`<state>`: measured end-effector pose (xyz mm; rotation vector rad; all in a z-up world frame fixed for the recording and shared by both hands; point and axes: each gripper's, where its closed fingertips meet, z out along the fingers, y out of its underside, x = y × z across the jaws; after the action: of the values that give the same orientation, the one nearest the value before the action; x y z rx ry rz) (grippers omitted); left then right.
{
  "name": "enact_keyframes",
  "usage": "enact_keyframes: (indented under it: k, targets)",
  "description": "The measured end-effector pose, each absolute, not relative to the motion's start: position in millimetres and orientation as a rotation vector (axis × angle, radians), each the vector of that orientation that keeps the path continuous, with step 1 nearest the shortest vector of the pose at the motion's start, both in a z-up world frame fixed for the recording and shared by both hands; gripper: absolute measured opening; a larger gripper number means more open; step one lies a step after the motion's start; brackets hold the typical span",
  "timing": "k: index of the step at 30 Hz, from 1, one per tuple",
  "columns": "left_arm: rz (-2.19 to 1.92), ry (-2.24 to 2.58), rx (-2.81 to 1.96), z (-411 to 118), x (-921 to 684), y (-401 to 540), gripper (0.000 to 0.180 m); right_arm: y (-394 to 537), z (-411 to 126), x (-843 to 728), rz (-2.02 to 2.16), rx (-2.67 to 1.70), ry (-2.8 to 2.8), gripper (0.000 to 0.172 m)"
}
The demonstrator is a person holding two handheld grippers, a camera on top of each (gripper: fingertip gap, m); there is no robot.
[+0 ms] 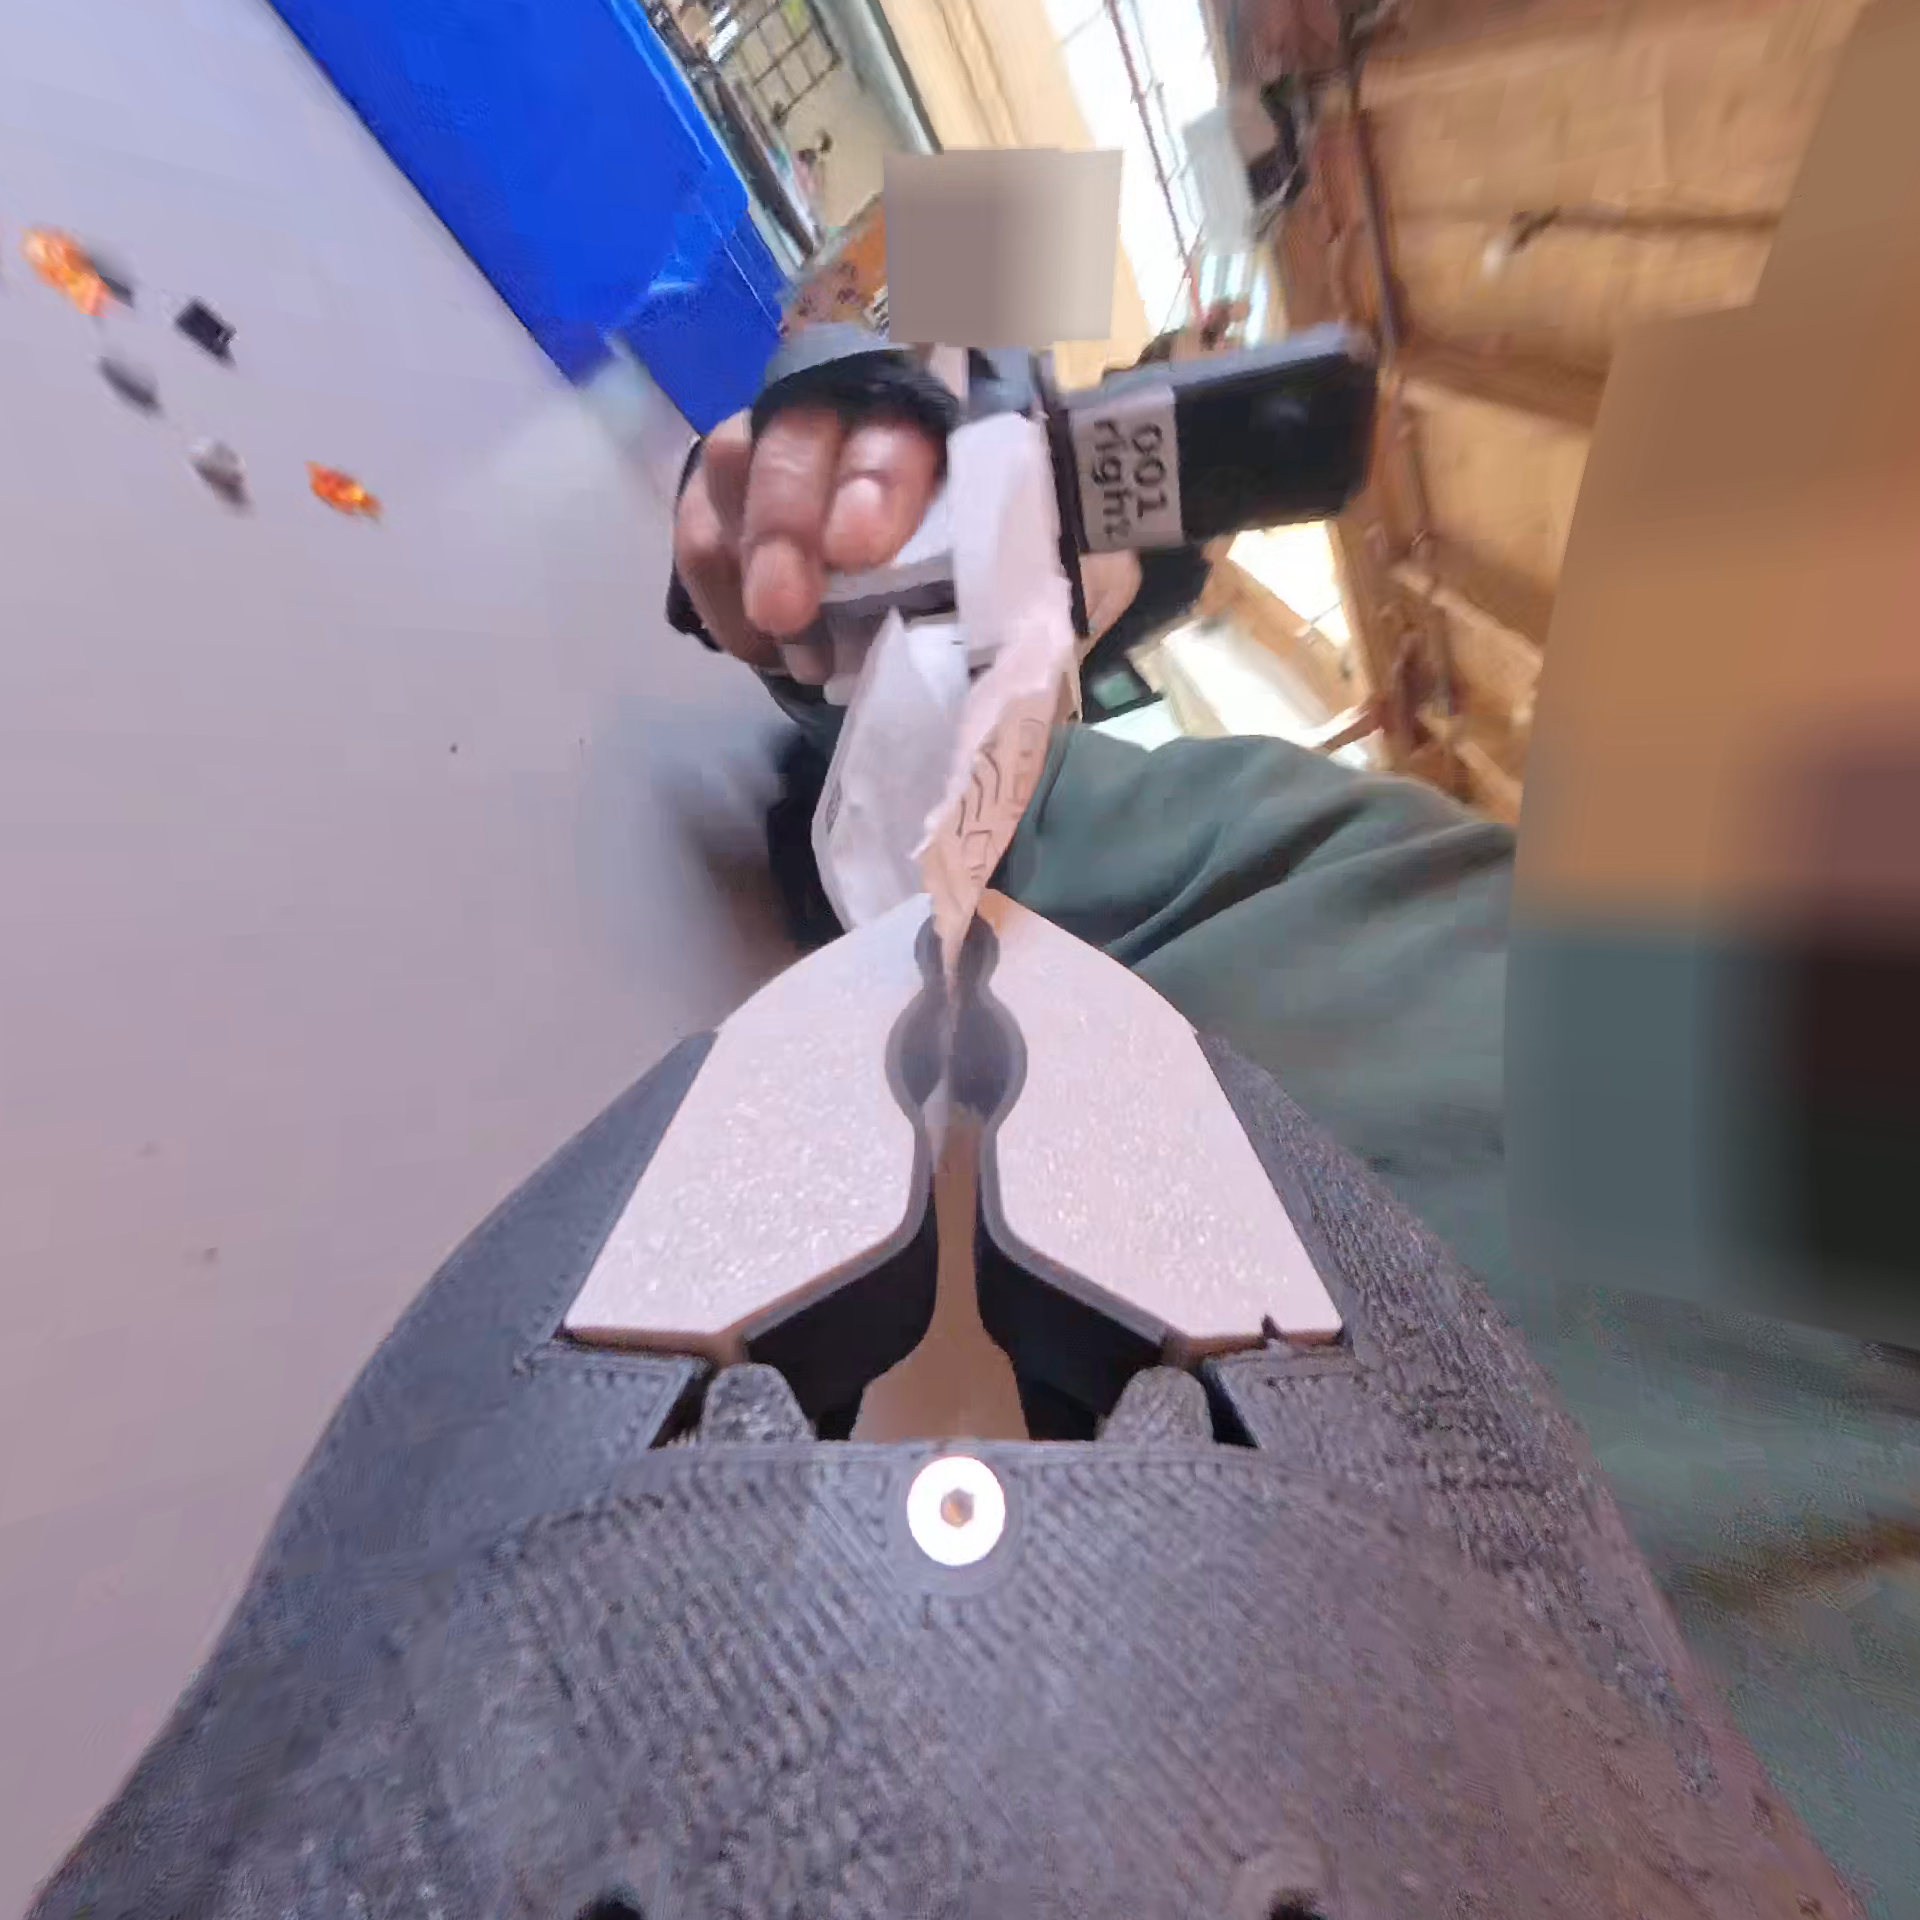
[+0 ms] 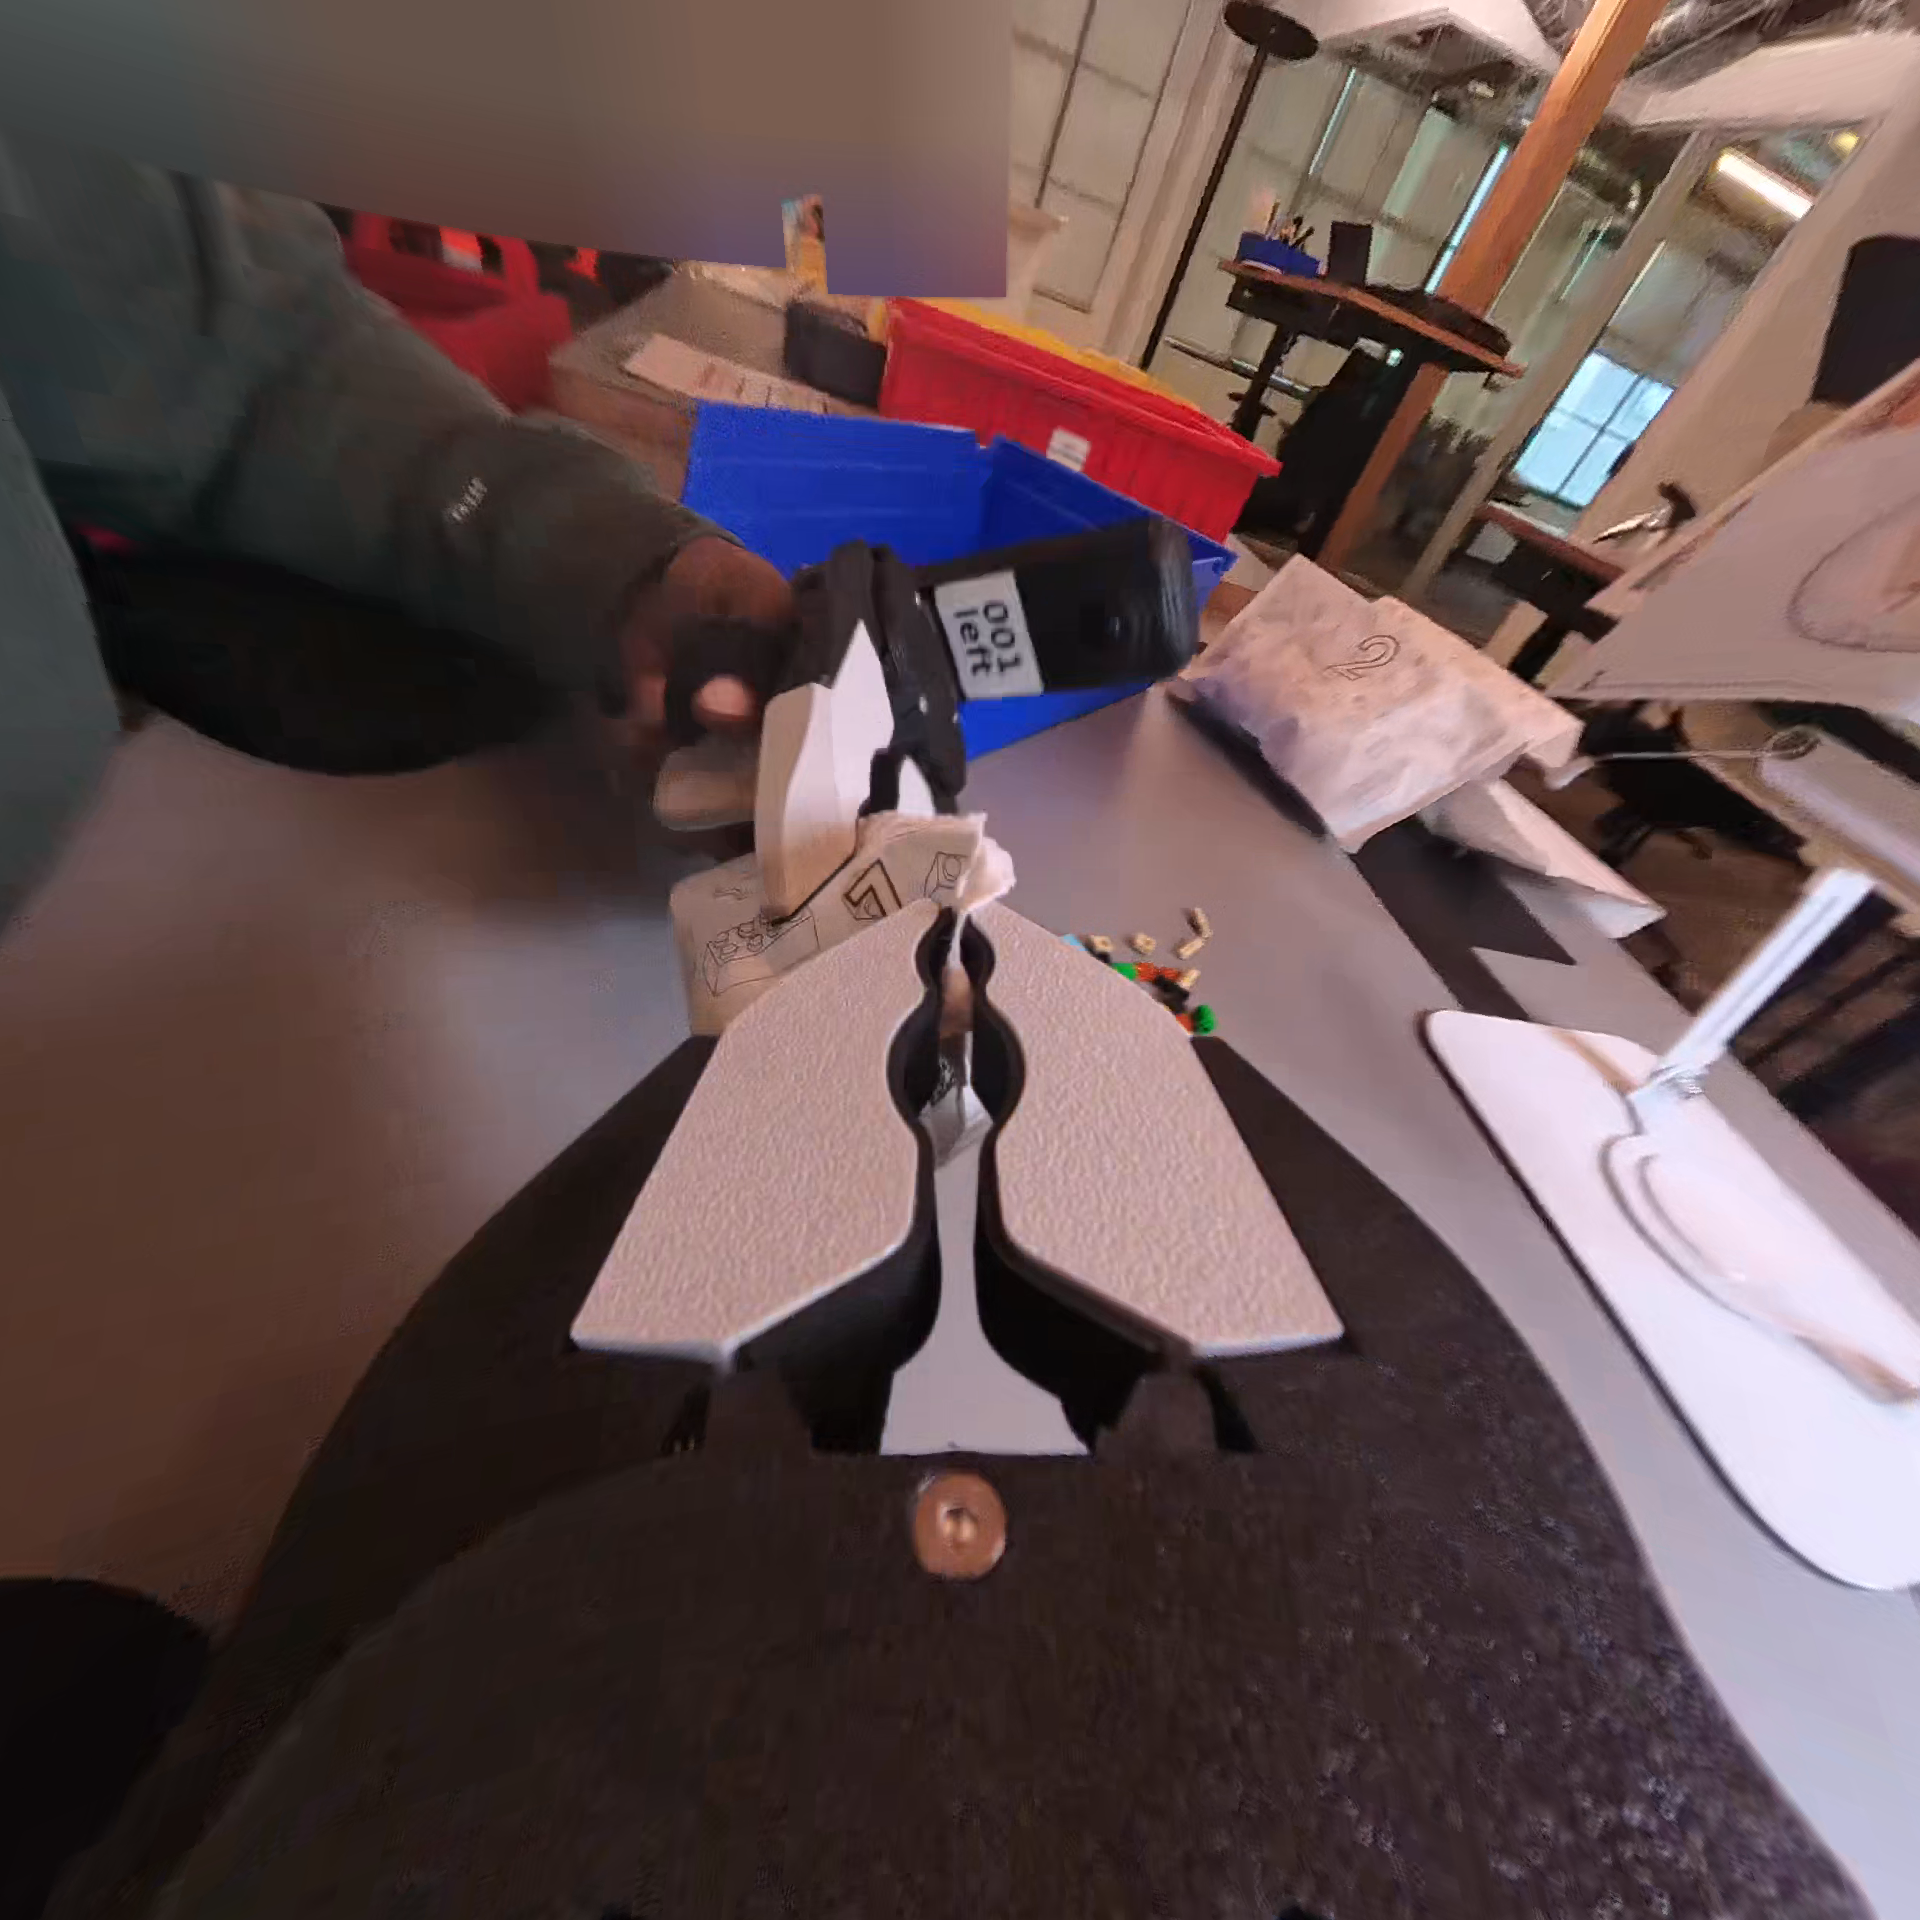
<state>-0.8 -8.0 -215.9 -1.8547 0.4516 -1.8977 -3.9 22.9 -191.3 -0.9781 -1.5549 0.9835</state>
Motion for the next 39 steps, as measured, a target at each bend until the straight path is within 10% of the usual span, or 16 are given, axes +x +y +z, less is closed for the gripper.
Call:
enact_keyframes:
  k: [16, 20, 26, 32, 39]
  targets:
    - [-1.027, 0.856, -1.758, -223.0, -9.2, 9.4, 0.001, 15.0, -217.3, 3.1, 1.482, -1.361, -1.598, 0.000]
    - [-1.005, 0.885, -1.647, -206.3, -6.3, 5.1, 0.001, 11.8, -235.6, -0.5, 1.432, -1.400, -1.665, 0.039]
    - [-1.181, 0.738, -1.681, -203.8, -14.7, 10.6, 0.001, 11.8, -236.5, -3.8, 1.380, -1.349, -1.646, 0.000]
    - [-0.180, 1.063, -1.386, -198.0, -24.2, 27.3, 0.001, 5.4, -219.4, -7.4, 2.129, -1.903, -1.206, 0.000]
    - [0.004, 1.159, -1.336, -206.2, -25.3, 26.3, 0.001, 5.9, -226.3, -7.2, 2.215, -1.966, -1.126, 0.000]
